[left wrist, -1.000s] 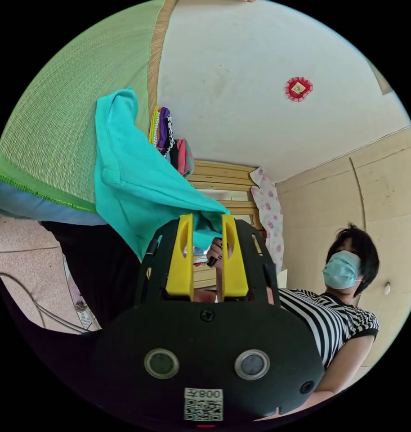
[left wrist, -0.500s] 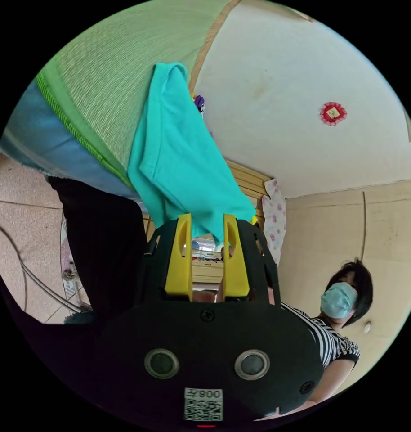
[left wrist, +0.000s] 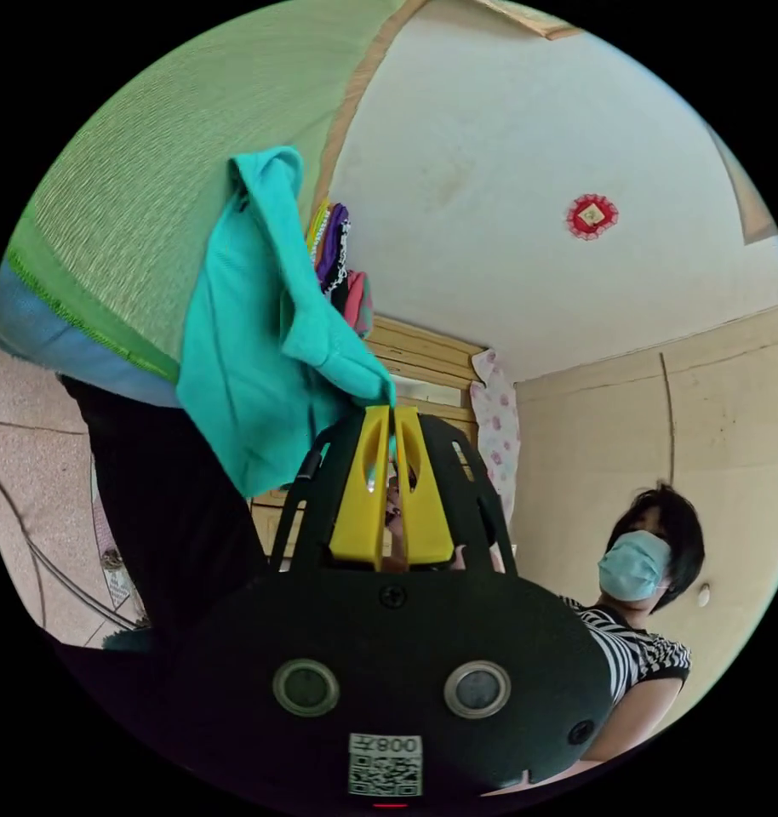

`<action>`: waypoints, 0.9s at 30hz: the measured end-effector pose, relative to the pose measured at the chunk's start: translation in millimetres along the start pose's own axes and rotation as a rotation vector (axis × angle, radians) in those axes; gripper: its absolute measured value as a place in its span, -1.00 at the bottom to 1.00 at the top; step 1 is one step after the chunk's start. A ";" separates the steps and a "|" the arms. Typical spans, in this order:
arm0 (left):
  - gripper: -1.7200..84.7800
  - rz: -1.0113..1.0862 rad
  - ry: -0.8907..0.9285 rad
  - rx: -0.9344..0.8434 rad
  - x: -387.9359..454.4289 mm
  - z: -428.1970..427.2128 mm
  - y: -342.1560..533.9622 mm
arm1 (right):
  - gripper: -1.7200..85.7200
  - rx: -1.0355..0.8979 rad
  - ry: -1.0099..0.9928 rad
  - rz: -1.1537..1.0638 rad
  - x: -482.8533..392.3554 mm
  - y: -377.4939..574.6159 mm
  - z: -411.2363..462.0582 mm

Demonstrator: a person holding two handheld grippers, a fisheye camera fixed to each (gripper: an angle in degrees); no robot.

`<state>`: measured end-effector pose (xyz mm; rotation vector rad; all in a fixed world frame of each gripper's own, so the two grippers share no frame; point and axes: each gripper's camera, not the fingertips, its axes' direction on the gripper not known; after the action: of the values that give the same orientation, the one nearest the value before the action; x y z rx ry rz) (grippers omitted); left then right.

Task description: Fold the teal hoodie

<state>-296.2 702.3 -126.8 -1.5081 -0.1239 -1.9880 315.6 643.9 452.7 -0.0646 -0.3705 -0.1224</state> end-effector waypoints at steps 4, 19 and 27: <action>-0.94 0.060 -0.025 -0.065 23.7 25.2 2.9 | -0.84 0.049 0.052 -0.029 -17.5 28.6 12.9; -0.94 0.082 -0.108 -0.206 49.8 113.6 34.7 | -0.76 -0.027 0.178 -0.229 -111.2 31.0 174.9; -0.93 0.098 -0.140 -0.258 55.9 142.9 54.5 | -0.93 -0.006 0.184 -0.157 -95.6 29.6 190.7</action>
<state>-156.0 697.2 -44.2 -1.7800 0.1515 -1.8756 163.0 699.8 594.0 -0.0301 -0.1912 -0.2829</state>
